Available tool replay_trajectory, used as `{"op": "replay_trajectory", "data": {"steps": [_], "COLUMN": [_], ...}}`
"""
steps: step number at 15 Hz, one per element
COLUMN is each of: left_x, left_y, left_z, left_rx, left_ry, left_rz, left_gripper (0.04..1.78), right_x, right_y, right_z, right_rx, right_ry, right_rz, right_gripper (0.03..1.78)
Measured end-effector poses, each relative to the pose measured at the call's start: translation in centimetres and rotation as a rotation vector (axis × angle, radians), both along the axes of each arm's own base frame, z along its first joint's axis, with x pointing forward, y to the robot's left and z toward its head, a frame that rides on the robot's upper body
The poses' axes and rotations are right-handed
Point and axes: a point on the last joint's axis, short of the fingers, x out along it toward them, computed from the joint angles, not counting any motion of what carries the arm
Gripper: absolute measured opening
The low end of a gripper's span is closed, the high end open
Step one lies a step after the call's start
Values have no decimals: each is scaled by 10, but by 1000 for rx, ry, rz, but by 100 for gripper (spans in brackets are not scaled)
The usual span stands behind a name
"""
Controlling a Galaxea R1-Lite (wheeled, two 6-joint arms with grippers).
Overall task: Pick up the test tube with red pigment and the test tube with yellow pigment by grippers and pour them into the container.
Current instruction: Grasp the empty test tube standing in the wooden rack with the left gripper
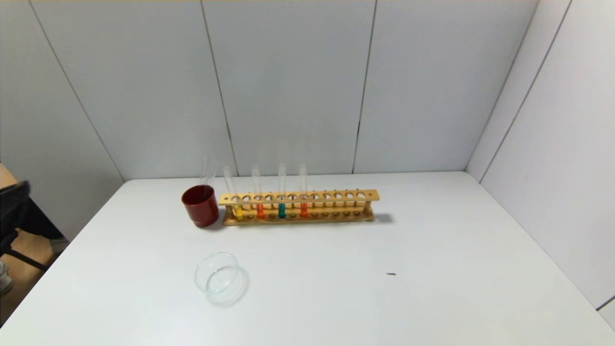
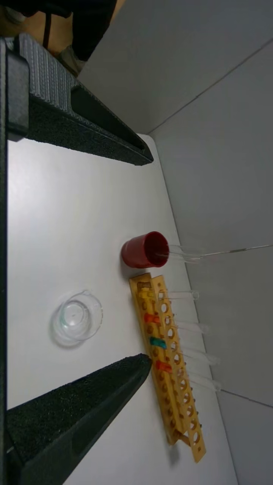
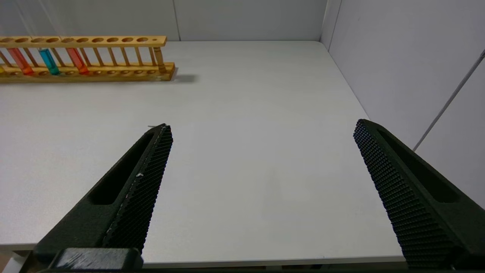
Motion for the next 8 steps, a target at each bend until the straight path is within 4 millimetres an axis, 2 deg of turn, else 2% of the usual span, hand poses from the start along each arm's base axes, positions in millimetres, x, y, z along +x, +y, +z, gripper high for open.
{"op": "replay_trajectory", "data": {"steps": [3, 6, 8], "left_x": [69, 135, 167], "left_y": [-5, -16, -23], "left_z": [0, -16, -32], "left_rx": [-64, -140, -165], "left_ry": [39, 71, 100], "left_rz": [-57, -102, -119], "left_gripper": [175, 175, 175], "right_x": [0, 0, 0], "right_y": [0, 0, 0], "right_z": [0, 0, 0], "right_rx": [0, 0, 0], "right_ry": [0, 0, 0], "right_rz": [0, 0, 0], "right_gripper": [175, 175, 175]}}
